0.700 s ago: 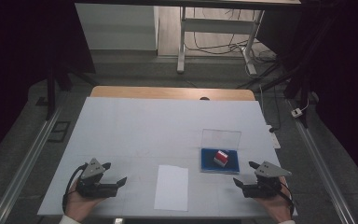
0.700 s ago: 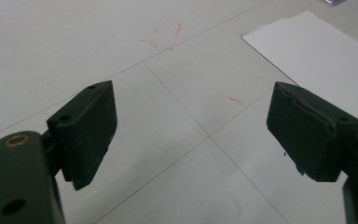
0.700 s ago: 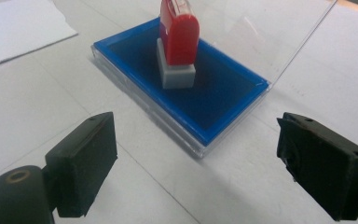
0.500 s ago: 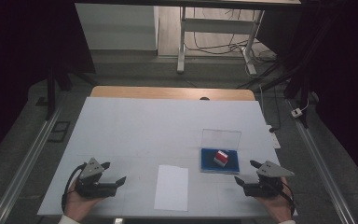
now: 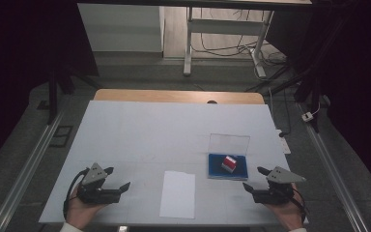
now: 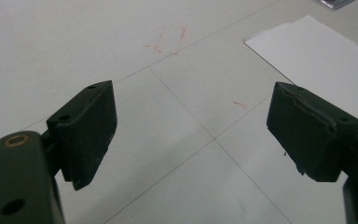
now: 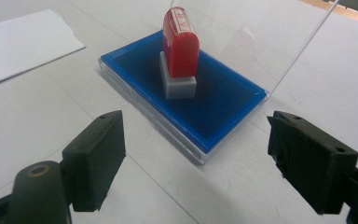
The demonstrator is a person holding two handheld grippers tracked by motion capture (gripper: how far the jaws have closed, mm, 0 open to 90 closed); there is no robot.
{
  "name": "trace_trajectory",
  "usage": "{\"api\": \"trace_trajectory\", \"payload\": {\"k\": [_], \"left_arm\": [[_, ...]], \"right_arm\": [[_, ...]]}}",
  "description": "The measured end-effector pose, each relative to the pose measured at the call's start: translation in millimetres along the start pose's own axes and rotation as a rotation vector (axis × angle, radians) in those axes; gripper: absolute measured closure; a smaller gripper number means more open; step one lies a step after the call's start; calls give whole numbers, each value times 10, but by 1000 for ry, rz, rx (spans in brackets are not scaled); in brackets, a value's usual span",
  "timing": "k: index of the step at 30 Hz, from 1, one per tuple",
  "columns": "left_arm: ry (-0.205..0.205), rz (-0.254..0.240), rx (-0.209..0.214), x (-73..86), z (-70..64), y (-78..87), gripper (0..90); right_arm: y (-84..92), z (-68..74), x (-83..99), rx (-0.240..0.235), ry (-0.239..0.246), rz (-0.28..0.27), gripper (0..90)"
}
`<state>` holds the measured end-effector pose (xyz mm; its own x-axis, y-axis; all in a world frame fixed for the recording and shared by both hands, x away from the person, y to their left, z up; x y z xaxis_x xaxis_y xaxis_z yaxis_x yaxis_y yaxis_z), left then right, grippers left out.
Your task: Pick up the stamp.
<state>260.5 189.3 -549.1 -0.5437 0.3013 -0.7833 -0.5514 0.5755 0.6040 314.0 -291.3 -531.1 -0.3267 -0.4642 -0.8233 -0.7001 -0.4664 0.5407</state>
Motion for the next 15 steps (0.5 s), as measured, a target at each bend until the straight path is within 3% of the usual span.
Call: {"api": "trace_trajectory", "payload": {"k": [15], "left_arm": [[-10, -3, -13, -38, 27, -13, 165]], "right_arm": [[21, -2, -95, -15, -1, -12, 206]]}}
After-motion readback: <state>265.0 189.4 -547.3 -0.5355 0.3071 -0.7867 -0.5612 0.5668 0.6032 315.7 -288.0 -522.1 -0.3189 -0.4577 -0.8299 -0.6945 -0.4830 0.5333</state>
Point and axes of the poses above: each handheld gripper's, and its own axes: y roughly backward along the jaws, x roughly out of its underside, z roughly to its left, the point moved 6 cm from there along -y, roughly forward along the jaws, and after that the axes turned 6 degrees about x, right-handed, at the moved point
